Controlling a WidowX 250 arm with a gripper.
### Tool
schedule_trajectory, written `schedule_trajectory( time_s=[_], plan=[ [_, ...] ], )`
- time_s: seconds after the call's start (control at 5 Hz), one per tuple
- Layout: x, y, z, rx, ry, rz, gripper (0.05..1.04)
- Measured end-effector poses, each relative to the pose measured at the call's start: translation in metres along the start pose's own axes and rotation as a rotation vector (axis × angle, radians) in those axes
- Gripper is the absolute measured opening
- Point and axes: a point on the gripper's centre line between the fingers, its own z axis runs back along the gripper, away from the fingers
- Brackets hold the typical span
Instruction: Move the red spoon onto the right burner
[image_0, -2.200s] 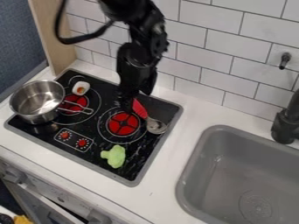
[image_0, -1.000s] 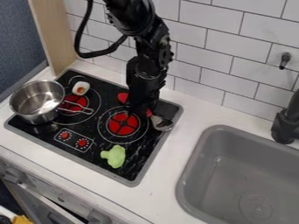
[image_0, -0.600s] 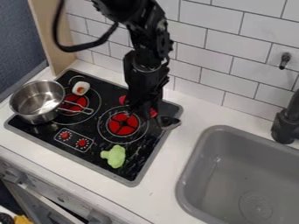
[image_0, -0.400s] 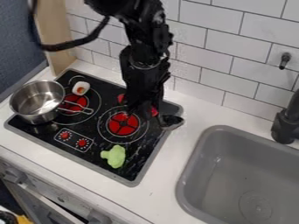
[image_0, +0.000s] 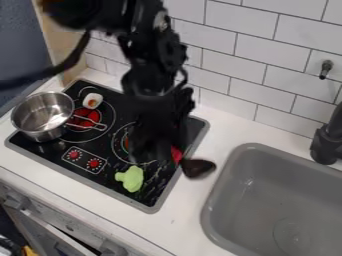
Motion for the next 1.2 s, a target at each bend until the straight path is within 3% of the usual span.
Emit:
schedule_trajectory(
  time_s=[0.2,0.4,0.6,0.8,1.2],
  plan=[
    [-0.004,0.025,0.004,0.026,0.009,0.032,0.313],
    [0.008,0.051,-0.006,0.064,0.042,0.105,0.313],
    [0.009,0.064,-0.014,0.078,0.029,0.104,0.313],
    [0.007,0.066,-0.034,0.125,0.029,0.090,0.313],
    [0.003,0.044,-0.062,0.162,0.043,0.092,0.313]
  ],
)
